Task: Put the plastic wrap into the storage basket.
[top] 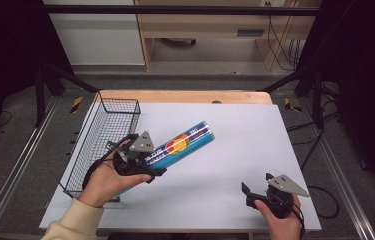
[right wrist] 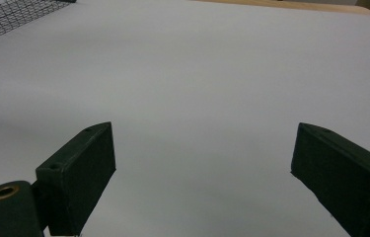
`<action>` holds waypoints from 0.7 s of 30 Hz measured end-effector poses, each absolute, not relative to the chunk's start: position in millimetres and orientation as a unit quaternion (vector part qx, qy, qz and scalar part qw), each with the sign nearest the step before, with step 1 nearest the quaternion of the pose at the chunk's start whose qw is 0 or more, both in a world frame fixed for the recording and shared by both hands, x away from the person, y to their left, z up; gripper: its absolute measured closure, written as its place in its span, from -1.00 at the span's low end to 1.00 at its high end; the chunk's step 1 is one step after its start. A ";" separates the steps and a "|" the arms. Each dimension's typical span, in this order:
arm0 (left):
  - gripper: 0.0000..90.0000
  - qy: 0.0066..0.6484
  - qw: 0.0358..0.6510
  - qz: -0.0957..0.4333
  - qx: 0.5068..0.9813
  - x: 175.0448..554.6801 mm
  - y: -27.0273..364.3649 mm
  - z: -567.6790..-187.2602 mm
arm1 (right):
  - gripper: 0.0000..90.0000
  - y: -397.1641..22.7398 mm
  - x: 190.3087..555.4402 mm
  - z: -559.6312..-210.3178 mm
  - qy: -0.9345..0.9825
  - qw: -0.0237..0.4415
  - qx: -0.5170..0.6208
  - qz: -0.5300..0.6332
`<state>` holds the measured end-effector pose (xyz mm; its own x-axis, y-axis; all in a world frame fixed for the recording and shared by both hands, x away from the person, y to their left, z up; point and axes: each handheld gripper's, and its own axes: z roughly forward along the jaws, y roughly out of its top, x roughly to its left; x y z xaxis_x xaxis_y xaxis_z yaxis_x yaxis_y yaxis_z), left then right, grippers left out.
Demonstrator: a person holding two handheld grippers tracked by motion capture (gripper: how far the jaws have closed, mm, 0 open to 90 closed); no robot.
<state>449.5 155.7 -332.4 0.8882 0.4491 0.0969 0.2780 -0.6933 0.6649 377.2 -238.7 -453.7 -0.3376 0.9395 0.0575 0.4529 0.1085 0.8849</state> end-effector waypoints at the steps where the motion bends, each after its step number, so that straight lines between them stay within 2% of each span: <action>1: -0.29 0.202 0.333 0.128 0.912 447.7 157.9 -331.7 | -0.78 -238.4 376.4 -452.9 0.690 0.280 0.503 0.439; 21: -0.29 0.250 0.324 0.160 0.898 428.7 206.4 -318.3 | -0.77 -237.5 376.9 -450.8 0.689 0.295 0.505 0.428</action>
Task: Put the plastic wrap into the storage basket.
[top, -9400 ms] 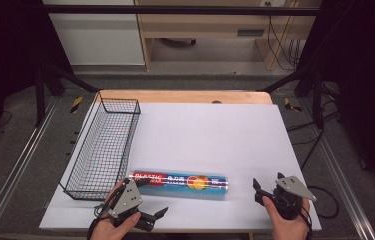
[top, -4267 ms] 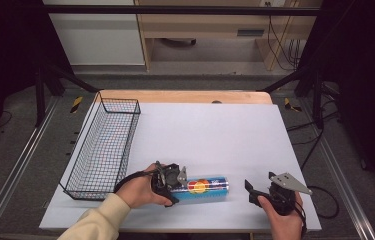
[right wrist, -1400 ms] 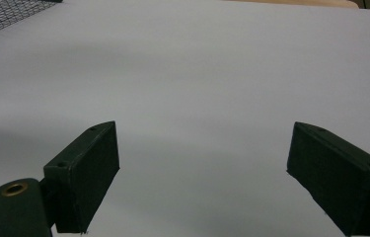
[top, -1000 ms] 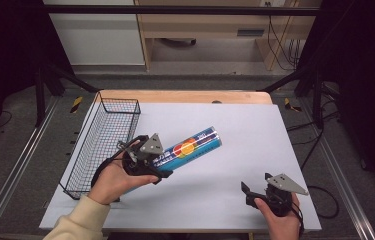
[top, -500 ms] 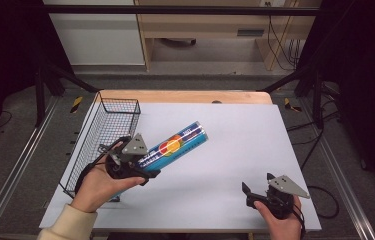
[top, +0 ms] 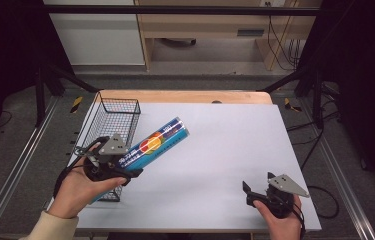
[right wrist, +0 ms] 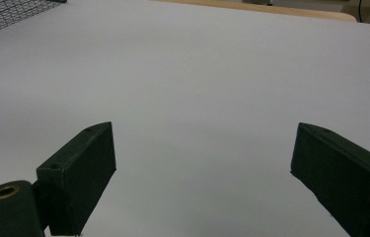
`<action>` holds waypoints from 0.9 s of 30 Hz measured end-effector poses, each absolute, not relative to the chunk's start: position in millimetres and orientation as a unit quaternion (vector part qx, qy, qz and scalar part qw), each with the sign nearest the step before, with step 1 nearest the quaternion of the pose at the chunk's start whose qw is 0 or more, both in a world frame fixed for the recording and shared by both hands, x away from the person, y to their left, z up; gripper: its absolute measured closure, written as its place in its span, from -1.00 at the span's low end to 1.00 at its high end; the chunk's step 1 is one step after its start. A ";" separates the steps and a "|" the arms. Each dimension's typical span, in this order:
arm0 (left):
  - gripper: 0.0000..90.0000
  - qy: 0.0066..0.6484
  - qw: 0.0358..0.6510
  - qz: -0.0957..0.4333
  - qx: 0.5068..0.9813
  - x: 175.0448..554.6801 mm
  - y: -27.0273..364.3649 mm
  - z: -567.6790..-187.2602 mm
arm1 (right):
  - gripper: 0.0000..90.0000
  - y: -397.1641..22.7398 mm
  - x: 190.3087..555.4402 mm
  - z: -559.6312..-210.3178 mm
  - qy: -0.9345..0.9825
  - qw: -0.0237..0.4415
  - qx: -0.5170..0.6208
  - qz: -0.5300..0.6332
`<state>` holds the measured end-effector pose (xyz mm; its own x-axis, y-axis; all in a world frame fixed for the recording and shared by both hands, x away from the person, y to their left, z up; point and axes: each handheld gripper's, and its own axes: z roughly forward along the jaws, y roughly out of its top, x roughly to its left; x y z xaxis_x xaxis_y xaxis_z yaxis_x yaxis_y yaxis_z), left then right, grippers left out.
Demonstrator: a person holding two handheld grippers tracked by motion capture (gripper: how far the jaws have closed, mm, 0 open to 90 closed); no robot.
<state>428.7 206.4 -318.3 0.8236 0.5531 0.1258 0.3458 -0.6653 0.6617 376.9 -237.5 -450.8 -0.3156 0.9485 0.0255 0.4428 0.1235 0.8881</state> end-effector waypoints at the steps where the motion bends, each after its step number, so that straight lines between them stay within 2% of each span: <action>1: -0.29 0.250 0.323 0.161 0.899 428.1 207.3 -317.9 | -0.77 -236.8 376.6 -450.7 0.689 0.296 0.505 0.428; 27: -0.29 0.276 0.325 0.177 0.887 417.3 224.8 -310.5 | -0.79 -236.4 377.5 -451.8 0.689 0.292 0.511 0.423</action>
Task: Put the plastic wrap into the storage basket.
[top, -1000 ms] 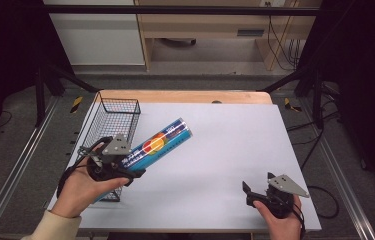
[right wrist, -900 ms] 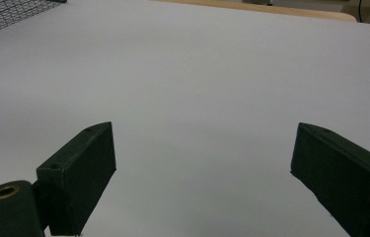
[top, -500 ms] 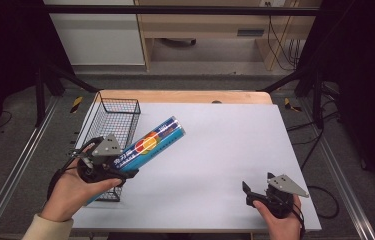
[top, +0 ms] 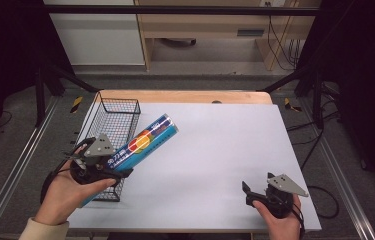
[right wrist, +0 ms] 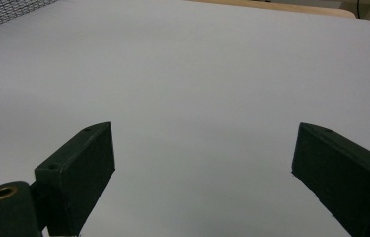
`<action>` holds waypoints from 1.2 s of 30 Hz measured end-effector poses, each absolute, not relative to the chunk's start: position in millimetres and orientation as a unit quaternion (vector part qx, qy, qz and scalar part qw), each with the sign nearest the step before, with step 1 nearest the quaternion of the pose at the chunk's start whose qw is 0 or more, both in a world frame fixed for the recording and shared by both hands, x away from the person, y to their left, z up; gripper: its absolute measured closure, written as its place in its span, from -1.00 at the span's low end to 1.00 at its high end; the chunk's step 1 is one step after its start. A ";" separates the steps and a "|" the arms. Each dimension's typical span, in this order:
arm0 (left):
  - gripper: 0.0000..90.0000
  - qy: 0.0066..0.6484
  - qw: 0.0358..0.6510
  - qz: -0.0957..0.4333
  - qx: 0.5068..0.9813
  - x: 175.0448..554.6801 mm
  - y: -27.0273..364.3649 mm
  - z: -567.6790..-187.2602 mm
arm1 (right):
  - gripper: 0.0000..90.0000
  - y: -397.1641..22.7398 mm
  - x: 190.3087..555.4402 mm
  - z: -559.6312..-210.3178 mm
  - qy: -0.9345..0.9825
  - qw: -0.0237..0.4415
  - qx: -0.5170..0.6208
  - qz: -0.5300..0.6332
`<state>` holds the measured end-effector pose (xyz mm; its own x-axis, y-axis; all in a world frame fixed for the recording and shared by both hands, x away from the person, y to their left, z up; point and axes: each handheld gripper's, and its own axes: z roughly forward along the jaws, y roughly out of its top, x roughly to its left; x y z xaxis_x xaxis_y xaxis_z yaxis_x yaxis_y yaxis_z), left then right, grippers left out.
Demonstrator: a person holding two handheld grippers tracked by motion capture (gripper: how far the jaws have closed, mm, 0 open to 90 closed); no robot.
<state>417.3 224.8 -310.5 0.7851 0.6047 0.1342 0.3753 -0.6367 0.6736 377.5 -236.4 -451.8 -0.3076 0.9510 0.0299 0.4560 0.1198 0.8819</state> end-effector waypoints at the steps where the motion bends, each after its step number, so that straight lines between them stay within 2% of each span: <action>1: -0.29 0.280 0.324 0.174 0.887 416.9 225.0 -310.7 | -0.78 -236.2 377.6 -451.8 0.689 0.293 0.511 0.423; 19: -0.29 0.339 0.304 0.187 0.870 413.4 234.1 -316.6 | -0.77 -236.2 376.1 -451.3 0.686 0.299 0.512 0.422; 36: -0.29 0.407 0.244 0.214 0.854 421.4 240.5 -322.7 | -0.77 -226.6 373.5 -447.0 0.694 0.297 0.488 0.438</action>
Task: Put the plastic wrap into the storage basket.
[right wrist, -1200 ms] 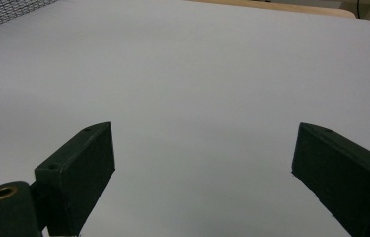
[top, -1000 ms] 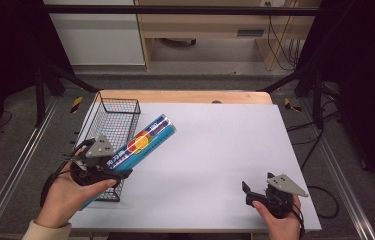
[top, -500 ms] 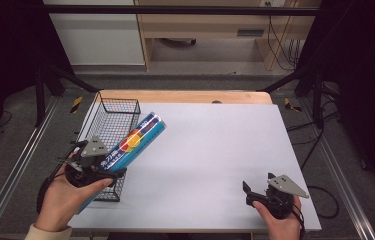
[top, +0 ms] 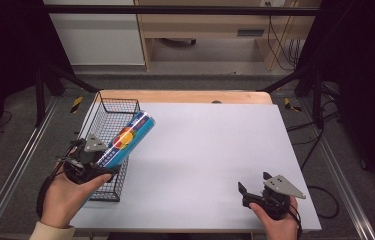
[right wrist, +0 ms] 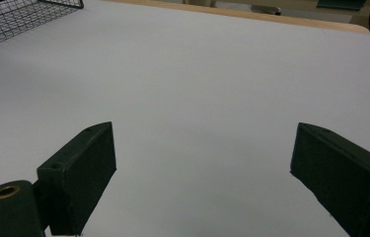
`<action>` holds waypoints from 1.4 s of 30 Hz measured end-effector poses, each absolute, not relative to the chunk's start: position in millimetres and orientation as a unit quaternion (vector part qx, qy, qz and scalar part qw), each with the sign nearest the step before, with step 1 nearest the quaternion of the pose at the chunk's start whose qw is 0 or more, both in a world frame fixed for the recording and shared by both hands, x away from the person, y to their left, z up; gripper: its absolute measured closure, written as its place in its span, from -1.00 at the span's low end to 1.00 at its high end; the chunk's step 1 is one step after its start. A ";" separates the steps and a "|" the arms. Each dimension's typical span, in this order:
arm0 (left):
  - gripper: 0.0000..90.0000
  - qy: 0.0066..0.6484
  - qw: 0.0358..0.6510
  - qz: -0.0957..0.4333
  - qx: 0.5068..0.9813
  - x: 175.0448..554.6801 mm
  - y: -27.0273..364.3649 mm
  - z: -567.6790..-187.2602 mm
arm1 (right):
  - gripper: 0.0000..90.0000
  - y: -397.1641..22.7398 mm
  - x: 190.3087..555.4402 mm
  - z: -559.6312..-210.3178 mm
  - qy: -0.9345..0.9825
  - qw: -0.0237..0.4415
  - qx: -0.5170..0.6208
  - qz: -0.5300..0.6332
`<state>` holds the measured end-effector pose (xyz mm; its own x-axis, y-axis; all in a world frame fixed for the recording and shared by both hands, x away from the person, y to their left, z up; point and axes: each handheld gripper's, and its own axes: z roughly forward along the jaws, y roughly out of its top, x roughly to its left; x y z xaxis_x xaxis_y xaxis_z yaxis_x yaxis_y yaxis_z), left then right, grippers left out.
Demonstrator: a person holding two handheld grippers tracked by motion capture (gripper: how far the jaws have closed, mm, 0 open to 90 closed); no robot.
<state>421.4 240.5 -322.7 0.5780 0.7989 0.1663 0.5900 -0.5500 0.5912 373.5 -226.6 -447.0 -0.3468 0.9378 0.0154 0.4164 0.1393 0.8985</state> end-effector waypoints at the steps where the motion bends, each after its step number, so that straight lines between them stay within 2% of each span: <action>1: -0.29 0.411 0.241 0.216 0.852 421.5 241.6 -323.1 | -0.77 -226.6 373.3 -446.8 0.693 0.296 0.488 0.440; 13: -0.29 0.444 0.220 0.229 0.838 427.2 260.8 -327.9 | -0.77 -226.2 373.1 -446.4 0.693 0.297 0.486 0.442; 24: -0.29 0.474 0.220 0.216 0.825 432.4 274.8 -337.8 | -0.77 -226.6 372.9 -446.6 0.693 0.295 0.487 0.442; 42: -0.29 0.494 0.205 0.206 0.820 443.6 277.5 -344.4 | -0.77 -227.4 372.9 -446.7 0.693 0.294 0.489 0.441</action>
<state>443.6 277.5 -344.4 0.4274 0.8938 0.1356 0.7253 -0.4285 0.5388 372.9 -227.4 -446.7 -0.3487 0.9369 0.0241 0.4178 0.1324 0.8989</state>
